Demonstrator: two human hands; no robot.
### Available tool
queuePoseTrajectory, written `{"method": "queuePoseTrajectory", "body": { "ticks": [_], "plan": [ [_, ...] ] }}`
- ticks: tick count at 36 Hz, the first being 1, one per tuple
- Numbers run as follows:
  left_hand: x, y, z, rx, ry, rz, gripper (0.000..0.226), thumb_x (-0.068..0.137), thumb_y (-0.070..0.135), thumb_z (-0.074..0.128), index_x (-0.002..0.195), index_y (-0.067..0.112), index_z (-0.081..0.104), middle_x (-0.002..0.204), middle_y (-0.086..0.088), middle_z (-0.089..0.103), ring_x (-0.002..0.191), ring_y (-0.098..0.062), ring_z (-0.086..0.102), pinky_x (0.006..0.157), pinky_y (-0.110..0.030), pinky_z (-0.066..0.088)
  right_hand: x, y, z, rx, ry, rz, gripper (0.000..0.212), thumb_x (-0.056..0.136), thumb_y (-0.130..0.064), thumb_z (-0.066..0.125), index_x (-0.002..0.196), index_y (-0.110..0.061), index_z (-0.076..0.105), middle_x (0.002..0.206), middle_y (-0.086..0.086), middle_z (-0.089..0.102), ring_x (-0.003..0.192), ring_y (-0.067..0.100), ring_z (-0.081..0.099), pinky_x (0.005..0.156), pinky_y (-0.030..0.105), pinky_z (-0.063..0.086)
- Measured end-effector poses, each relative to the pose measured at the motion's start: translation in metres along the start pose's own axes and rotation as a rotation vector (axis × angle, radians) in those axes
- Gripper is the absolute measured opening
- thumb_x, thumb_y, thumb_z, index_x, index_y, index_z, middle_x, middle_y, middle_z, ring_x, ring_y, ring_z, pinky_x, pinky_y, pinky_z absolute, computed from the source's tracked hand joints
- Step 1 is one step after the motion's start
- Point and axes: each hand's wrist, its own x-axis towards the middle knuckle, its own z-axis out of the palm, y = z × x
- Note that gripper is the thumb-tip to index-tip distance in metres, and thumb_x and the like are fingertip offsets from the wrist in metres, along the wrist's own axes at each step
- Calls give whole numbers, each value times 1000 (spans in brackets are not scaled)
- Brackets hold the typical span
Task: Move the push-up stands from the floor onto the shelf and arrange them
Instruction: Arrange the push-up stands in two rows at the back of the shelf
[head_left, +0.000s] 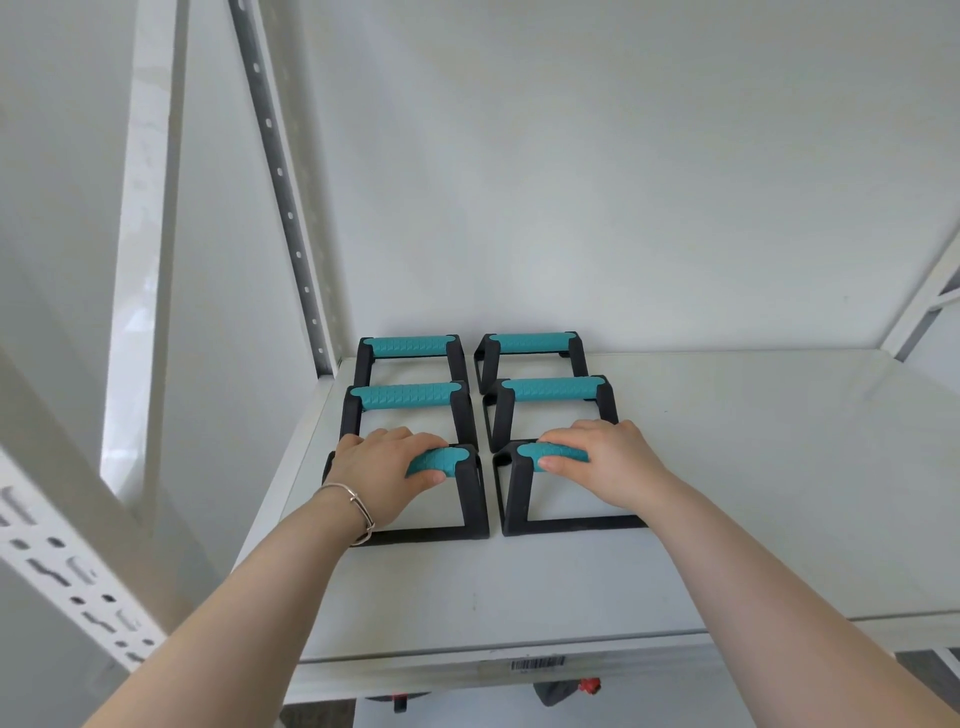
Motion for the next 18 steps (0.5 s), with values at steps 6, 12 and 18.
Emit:
{"method": "queuePoseTrajectory", "body": {
  "ticks": [6, 12, 18],
  "plan": [
    [-4, 1, 0, 35, 20, 19, 39, 96, 53, 39, 134, 44, 41, 115, 12, 56, 110, -14, 50, 94, -37, 36, -5, -3, 2, -32, 39, 5, 38, 91, -61, 45, 121, -43, 61, 99, -11, 61, 103, 13, 52, 91, 34, 32],
    [-6, 5, -4, 25, 2, -7, 42, 97, 52, 40, 138, 43, 41, 116, 11, 56, 112, -15, 50, 98, -37, 36, -12, -11, 4, -78, 71, 36, 42, 93, -60, 42, 126, -39, 57, 111, -10, 63, 111, 17, 51, 93, 36, 33],
    [-7, 9, -4, 37, 1, -33, 43, 97, 52, 40, 139, 42, 40, 120, 10, 56, 115, -15, 50, 100, -37, 36, -15, -13, 4, -89, 68, 37, 43, 94, -59, 40, 128, -38, 56, 113, -7, 63, 111, 19, 51, 94, 37, 34]
  ]
}}
